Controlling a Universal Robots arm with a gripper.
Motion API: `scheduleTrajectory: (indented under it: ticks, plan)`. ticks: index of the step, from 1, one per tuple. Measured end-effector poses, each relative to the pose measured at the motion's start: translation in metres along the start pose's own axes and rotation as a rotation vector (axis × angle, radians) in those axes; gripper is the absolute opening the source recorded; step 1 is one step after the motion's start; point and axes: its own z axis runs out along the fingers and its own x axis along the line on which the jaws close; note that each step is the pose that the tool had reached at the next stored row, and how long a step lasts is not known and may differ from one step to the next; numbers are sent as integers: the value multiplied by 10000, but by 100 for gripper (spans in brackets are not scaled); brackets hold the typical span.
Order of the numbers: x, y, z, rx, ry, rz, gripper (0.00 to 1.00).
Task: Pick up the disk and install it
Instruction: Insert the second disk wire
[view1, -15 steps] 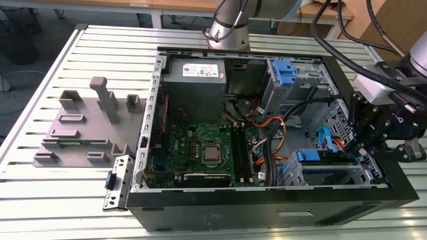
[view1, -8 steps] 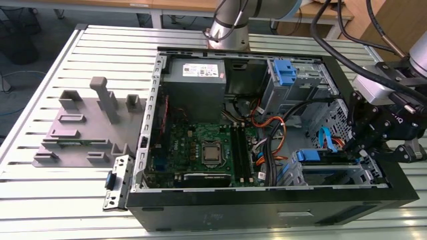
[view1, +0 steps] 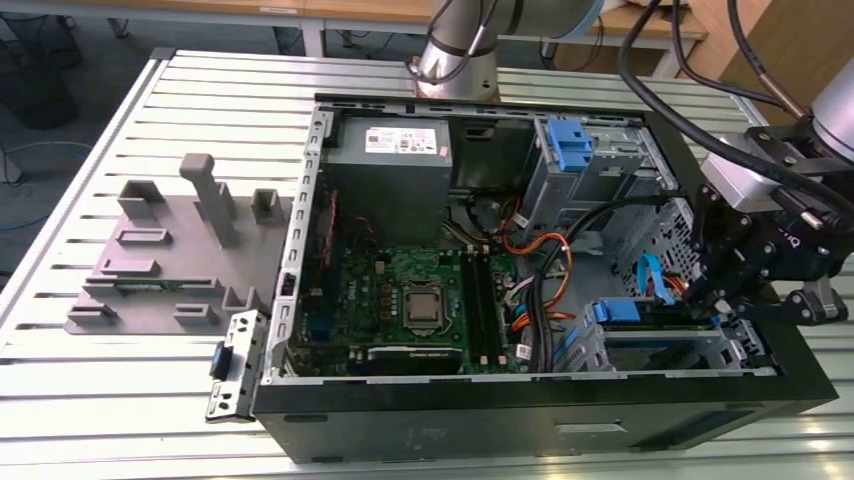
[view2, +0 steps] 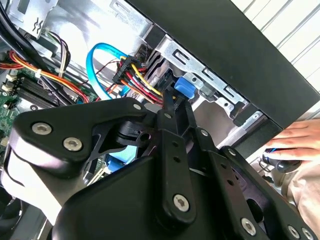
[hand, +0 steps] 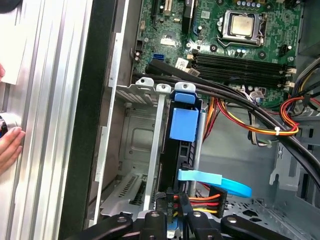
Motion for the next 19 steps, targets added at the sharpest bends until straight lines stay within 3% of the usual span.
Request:
scheduleTrajectory:
  ticks: [9,11,12,15,19]
  plan:
    - [-2,0,2,0,0,0,24]
    - [-2,0,2,0,1,1,22]
    - [-2,0,2,0,1,0,17]
    - [-2,0,2,0,1,0,17]
    - [1,1,-68,0,0,0,17]
